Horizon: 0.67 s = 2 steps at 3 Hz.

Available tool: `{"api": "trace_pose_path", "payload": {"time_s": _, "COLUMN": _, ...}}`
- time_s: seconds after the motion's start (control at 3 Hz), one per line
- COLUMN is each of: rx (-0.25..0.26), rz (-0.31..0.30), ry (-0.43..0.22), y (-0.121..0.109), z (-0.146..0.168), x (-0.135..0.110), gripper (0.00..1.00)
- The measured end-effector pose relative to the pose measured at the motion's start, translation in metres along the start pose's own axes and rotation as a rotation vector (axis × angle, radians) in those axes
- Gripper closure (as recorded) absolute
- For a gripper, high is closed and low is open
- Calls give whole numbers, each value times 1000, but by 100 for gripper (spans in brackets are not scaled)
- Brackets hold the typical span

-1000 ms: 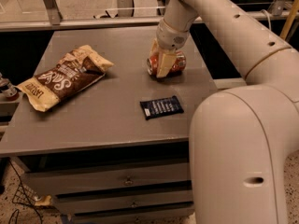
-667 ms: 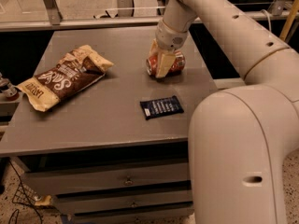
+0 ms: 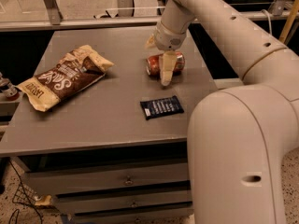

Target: Knock coke can over

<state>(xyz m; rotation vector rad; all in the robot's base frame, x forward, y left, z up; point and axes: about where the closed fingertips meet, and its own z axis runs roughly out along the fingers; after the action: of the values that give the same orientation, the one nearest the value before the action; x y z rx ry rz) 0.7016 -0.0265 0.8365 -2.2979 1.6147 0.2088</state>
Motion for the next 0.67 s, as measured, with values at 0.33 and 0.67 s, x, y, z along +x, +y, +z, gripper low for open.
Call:
{"api": "trace_pose_path", "payload": {"time_s": 0.33, "rx": 21, "rz": 9, "ry": 8, "y": 2, "z": -12, "x": 5, "gripper": 0}}
{"api": "trace_pose_path", "payload": {"time_s": 0.67, "rx": 22, "rz": 9, "ry": 8, "y": 2, "z": -12, "x": 5, "gripper": 0}}
